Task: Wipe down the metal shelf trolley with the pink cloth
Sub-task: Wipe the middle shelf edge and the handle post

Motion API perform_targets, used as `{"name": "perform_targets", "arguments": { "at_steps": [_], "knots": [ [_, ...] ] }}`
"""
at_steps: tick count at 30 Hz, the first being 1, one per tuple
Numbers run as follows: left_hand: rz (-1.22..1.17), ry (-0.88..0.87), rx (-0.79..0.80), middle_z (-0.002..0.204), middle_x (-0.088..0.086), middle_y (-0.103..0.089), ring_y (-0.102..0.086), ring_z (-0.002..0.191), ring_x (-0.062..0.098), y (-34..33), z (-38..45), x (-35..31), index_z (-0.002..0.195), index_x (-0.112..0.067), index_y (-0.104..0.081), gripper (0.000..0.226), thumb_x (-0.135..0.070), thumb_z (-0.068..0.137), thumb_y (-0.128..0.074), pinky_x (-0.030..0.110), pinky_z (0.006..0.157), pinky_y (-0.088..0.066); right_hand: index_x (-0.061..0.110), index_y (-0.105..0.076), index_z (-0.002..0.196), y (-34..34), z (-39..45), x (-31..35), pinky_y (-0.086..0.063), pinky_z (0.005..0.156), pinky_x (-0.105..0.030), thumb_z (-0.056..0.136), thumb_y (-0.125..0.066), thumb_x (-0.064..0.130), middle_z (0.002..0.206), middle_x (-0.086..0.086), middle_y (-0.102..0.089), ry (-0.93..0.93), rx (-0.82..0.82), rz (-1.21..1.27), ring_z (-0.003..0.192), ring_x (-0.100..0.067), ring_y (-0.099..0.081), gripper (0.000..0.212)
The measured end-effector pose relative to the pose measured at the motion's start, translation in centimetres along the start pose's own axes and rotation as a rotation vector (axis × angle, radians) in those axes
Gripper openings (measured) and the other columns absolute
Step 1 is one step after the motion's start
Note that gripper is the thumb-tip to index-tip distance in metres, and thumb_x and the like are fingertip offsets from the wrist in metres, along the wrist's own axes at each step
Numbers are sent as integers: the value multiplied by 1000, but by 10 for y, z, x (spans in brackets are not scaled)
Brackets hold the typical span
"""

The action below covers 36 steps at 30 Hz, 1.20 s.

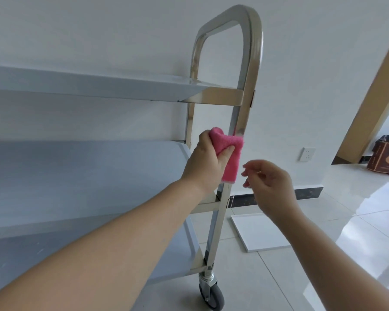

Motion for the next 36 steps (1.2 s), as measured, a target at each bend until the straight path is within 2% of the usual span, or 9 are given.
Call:
{"name": "perform_targets", "arguments": {
  "at_steps": [3, 5, 8, 12, 18, 29, 31, 34, 36],
  "knots": [
    [-53, 2, 17, 115, -4, -51, -57, 98, 18, 19, -16, 7, 128, -26, -30, 49, -46, 89, -51, 34, 79, -52, 37, -59, 96, -15, 5, 42, -52, 66, -16, 85, -53, 4, 89, 16, -67, 115, 11, 61, 75, -5, -65, 35],
    [-68, -1, -15, 113, -9, -50, -55, 98, 13, 40, -26, 13, 127, -30, -31, 47, -46, 88, -52, 26, 78, -49, 35, -59, 105, -41, 5, 64, -52, 70, -13, 86, -56, 9, 96, 15, -67, 142, 89, 129, 84, -2, -65, 33],
    [-56, 3, -85, 113, -10, -51, -56, 98, 7, 82, -43, 25, 121, -36, -31, 41, -47, 87, -53, 19, 75, -46, 33, -66, 95, -91, 0, 90, -47, 69, -7, 84, -54, 3, 88, 16, -71, 144, 228, 202, 84, 1, -65, 35],
    [55, 24, -231, 114, -6, -51, -53, 102, 11, 155, -74, 47, 122, -28, -35, 44, -42, 86, -56, 31, 85, -49, 29, -65, 83, -166, -13, 117, -47, 67, -10, 84, -51, -2, 76, 12, -70, 122, 383, 249, 76, -4, -64, 34],
    [176, 112, -481, 116, -1, -50, -51, 107, 20, 272, -128, 84, 124, -18, -38, 47, -36, 86, -58, 43, 89, -47, 30, -64, 82, -280, -51, 174, -50, 67, -14, 85, -50, -1, 80, 5, -72, 150, 575, 323, 76, -8, -66, 33],
    [220, 166, -856, 112, -5, -55, -53, 106, 18, 442, -213, 110, 123, -16, -42, 44, -31, 85, -60, 41, 88, -48, 32, -64, 85, -428, -116, 286, -47, 65, -10, 87, -51, 1, 81, 11, -72, 247, 766, 409, 76, -4, -66, 34],
    [274, 162, -922, 112, -6, -56, -54, 105, 17, 466, -226, 109, 122, -14, -43, 46, -33, 84, -60, 41, 86, -48, 32, -64, 86, -448, -126, 300, -47, 63, -9, 88, -51, 2, 80, 12, -72, 255, 781, 425, 74, -3, -66, 33],
    [395, 193, -1003, 118, 0, -52, -49, 112, 19, 498, -243, 107, 128, -11, -40, 60, -44, 81, -54, 43, 94, -43, 30, -64, 93, -479, -138, 317, -44, 62, -5, 89, -53, 5, 80, 14, -72, 227, 811, 475, 74, 1, -66, 27],
    [512, 205, -1061, 122, 2, -52, -45, 115, 21, 521, -254, 104, 130, -9, -39, 64, -47, 80, -53, 43, 98, -38, 26, -65, 98, -498, -144, 329, -47, 68, -9, 89, -55, 7, 83, 12, -73, 196, 844, 509, 80, -1, -67, 23]
  ]
}}
Point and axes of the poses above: each hand's wrist, its own z-axis towards the middle knuckle, its own y-axis out of the back of the hand, x = y × z, the point moved 9 cm from there along z, towards the middle knuckle
